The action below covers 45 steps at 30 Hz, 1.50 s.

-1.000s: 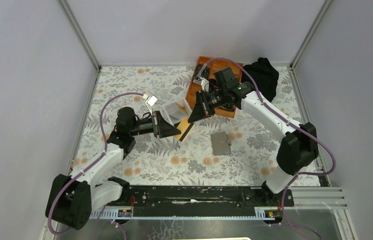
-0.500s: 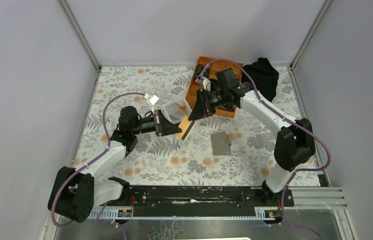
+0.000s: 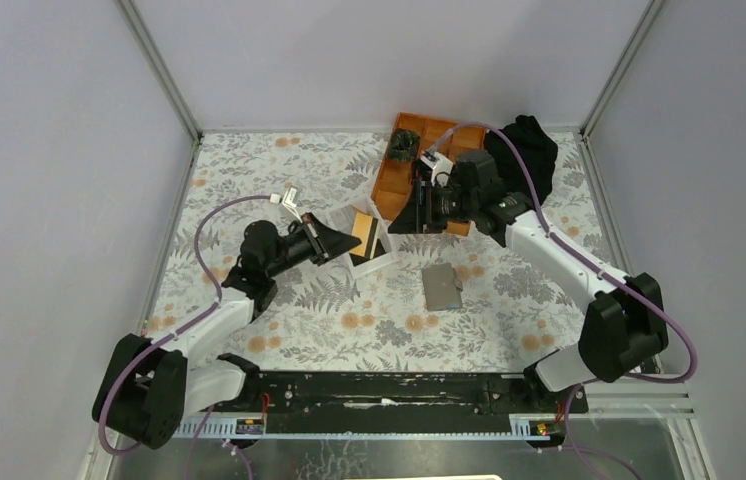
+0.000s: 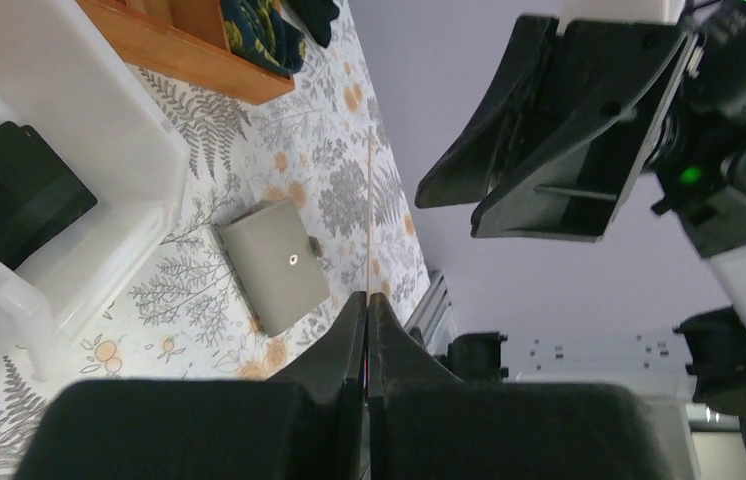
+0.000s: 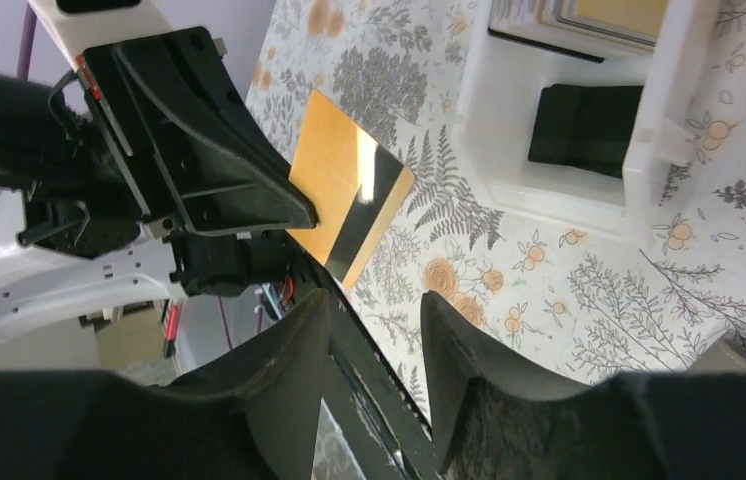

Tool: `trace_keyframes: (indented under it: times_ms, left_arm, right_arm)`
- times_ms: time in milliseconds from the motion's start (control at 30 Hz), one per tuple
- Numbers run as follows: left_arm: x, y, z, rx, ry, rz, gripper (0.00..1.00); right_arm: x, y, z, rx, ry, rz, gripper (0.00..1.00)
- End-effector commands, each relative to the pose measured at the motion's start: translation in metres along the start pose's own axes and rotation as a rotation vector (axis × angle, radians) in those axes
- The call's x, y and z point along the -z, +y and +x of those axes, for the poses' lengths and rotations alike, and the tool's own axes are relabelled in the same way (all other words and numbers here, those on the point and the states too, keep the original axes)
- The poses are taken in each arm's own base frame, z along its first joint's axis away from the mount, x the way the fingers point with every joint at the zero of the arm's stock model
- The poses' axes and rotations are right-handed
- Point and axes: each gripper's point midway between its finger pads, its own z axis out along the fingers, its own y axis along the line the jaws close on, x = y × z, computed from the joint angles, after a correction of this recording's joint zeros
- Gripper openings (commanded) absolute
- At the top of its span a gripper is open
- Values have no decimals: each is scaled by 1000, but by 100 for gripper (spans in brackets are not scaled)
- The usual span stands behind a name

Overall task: Put the credit cards into the card holder
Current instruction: Pick up the credit card from the storage box.

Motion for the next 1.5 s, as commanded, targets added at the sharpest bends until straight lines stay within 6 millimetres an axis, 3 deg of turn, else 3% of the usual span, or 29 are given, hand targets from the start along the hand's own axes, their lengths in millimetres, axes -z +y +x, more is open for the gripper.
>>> trace_keyframes:
  times_ms: [0,133,167,200,233,333,433,533,633,833,1000,1467]
  left_arm:
    - [-9,-19,-29,14,-167,14,0]
    - [-13,-23,-34,20,-202,-10,0]
    - [-13,-23,-35,17,-213,-16,0]
    - [-14,-23,-37,10,-220,-26,0]
    - [-14,-23,-38,2,-228,-40,0]
    - [-16,-23,-41,-23,-235,-70,0]
    - [-18,-22,-43,-22,-241,-85,0]
    - [-20,-19,-44,-11,-245,-97,0]
    - [-24,-19,-44,4,-245,-90,0]
    - [-38,-25,-38,38,-199,-42,0]
    - [-47,-31,-33,82,-179,21,0]
    - [-60,-40,-33,213,-194,131,0]
  right_arm:
    - [6,2,-30,-1,-185,37,46]
    - [29,6,-51,124,-395,81,48]
    - [42,9,-57,190,-463,107,57]
    - [51,5,-62,249,-518,148,73]
    - [61,2,-67,288,-577,191,97]
    - [100,-38,-90,127,-868,397,99]
    - [113,-46,-94,59,-970,387,100]
    - [96,-36,-99,122,-885,344,91]
    - [68,-31,-88,157,-700,298,86]
    - [43,-10,-73,106,-560,145,81]
    - [26,2,-60,68,-452,41,75]
    - [3,-3,-36,-38,-358,-61,60]
